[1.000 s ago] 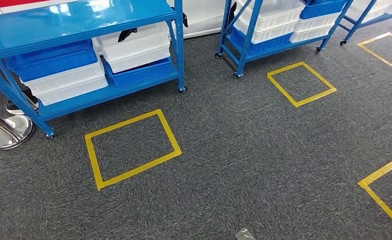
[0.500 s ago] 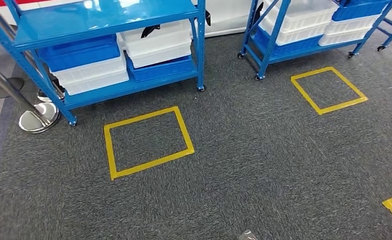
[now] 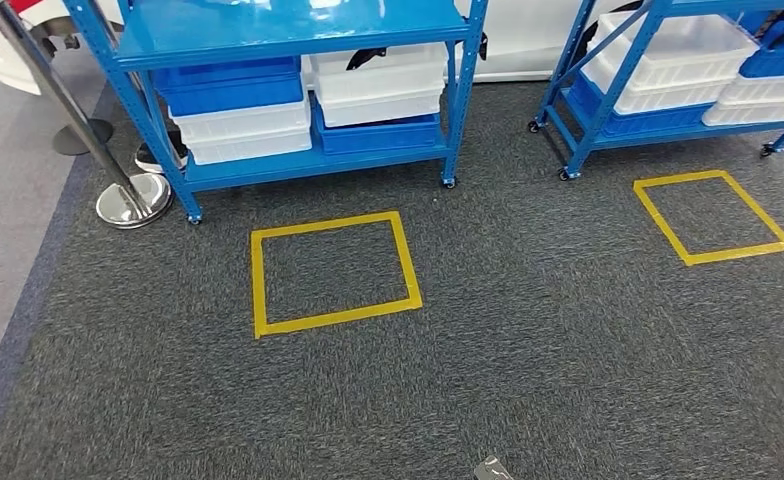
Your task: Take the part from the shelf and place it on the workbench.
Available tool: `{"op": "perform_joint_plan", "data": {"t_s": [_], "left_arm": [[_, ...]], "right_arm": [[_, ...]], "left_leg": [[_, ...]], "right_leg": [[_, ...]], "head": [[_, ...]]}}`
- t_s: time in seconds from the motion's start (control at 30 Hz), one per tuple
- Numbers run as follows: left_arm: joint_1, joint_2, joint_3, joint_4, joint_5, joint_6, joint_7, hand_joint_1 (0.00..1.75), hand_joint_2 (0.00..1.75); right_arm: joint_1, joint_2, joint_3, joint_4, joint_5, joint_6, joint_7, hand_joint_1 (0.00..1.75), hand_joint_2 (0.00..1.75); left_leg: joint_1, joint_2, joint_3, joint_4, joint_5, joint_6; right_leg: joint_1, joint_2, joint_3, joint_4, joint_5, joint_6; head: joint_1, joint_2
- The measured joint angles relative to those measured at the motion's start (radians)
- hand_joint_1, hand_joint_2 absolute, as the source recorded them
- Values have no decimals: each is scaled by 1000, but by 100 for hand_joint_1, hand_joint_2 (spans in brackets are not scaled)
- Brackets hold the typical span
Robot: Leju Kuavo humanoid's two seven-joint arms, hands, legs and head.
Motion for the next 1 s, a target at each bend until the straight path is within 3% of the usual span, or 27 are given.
{"op": "perform_joint_plan", "data": {"t_s": [0.03, 0.07, 0.1, 0.13, 0.2, 0.27, 0.37, 0.4, 0.43, 0.5, 0.57, 0.6, 0.63, 0.67, 0.73, 0.8, 0.87, 0.93, 1.0], "left_arm": [[0, 0, 0, 0, 0, 0, 0, 0, 0], [1, 0, 0, 0, 0, 0, 0, 0, 0], [2, 0, 0, 0, 0, 0, 0, 0, 0], [2, 0, 0, 0, 0, 0, 0, 0, 0], [2, -1, 0, 0, 1, 2, 0, 0, 0], [2, -1, 1, 0, 3, 4, -2, 0, 0], [3, 0, 2, 0, 6, 5, -4, 0, 0], [3, 0, 3, 0, 8, 6, -5, 0, 0], [3, 0, 4, 0, 8, 6, -5, 0, 0], [2, 1, 6, 0, 9, 6, -6, 0, 0], [2, 1, 8, 0, 11, 9, -9, 0, 87], [3, 1, 9, 0, 14, 11, -13, 0, 131], [4, 1, 11, 0, 18, 14, -16, 0, 175], [4, 0, 13, 0, 24, 17, -18, 0, 175], [2, 1, 20, 0, 39, 19, -20, 0, 87], [-1, 1, 29, 0, 49, 14, -24, 0, 0], [1, 0, 35, 0, 48, 1, -31, 0, 0], [2, -1, 36, 0, 44, -13, -38, 0, 0], [1, -3, 36, 0, 41, -18, -42, 0, 0]], "right_arm": [[2, 0, 0, 0, 0, 0, 0, 0, 0], [4, 0, 0, 0, 0, 0, 0, 0, 0], [6, 0, 0, 0, 0, 0, 0, 0, 0], [6, 0, 0, 0, 0, 1, 0, 0, 0], [3, -1, -1, 0, -3, 3, -2, 0, 0], [-4, -2, -2, 0, 0, 3, -3, 0, 0], [-11, -2, 2, 0, 28, -11, 10, 0, 0], [-13, -2, 5, 0, 35, -14, 15, 0, 0], [-14, -3, 7, 0, 40, -17, 18, 0, 0], [-14, -4, 10, 1, 44, -19, 22, 0, 0], [-12, -5, 11, 2, 37, -19, 24, 0, 0], [-11, -6, 11, 3, 28, -20, 27, 0, 0], [-12, -6, 10, 3, 18, -20, 31, 0, 0], [-14, -6, 10, 4, 8, -20, 36, 0, 0], [-19, -6, 8, 3, 0, -18, 42, 0, 0], [-22, -6, 8, 3, -3, -17, 44, 0, 0], [-23, -6, 7, 3, -3, -17, 47, 0, 0], [-23, -7, 7, 4, 0, -18, 51, 0, 0], [-23, -9, 7, 4, 0, -18, 52, 0, 0]], "left_leg": [[-1, -10, -4, 1, 2, 1], [-2, -21, -7, 3, 3, 2], [-3, -32, -10, 6, 4, 1], [-3, -41, -11, 9, 4, 0], [-4, -55, -12, 16, 2, -4], [-7, -66, -17, 21, 0, -14], [-5, -75, -24, 22, 1, -32], [-5, -68, -29, 31, -6, -37], [-5, -55, -41, 58, -25, -41], [-3, -21, -92, 173, -92, -48], [0, -6, -147, 298, -145, -54], [0, -4, -154, 318, -146, -55], [0, -1, -139, 294, -125, -55], [-1, 2, -104, 232, -92, -52], [-4, 18, -27, 86, -40, -40], [-9, 28, 1, 22, -28, -28], [-10, 18, 3, 14, -34, -11], [-8, 8, 14, 5, -39, 7], [-7, 1, 21, 3, -40, 16]], "right_leg": [[0, 8, -32, 72, -32, 0], [0, 10, -53, 119, -45, -1], [0, 11, -54, 127, -37, -2], [0, 12, -36, 93, -10, -5], [1, 21, 37, -48, 55, -12], [4, 31, 81, -143, 83, -21], [6, 22, 82, -157, 87, -36], [5, 14, 82, -160, 90, -43], [3, 5, 81, -164, 92, -51], [5, -13, 80, -166, 93, -61], [9, -30, 77, -165, 92, -63], [10, -36, 76, -164, 92, -64], [11, -42, 76, -163, 92, -63], [12, -47, 77, -163, 92, -63], [16, -52, 78, -161, 92, -59], [18, -55, 79, -159, 93, -49], [14, -56, 75, -140, 104, -32], [6, -36, 57, -96, 101, -17], [1, -5, 3, -4, 51, -8]], "head": [[0, 0], [0, 0], [0, 0], [0, 0], [0, 0], [0, 0], [0, 0], [0, 0], [0, 0], [-1, 0], [-1, 0], [-1, 0], [-1, 0], [-1, 0], [-1, 0], [-1, 0], [-1, 0], [0, 0], [0, 0]]}}
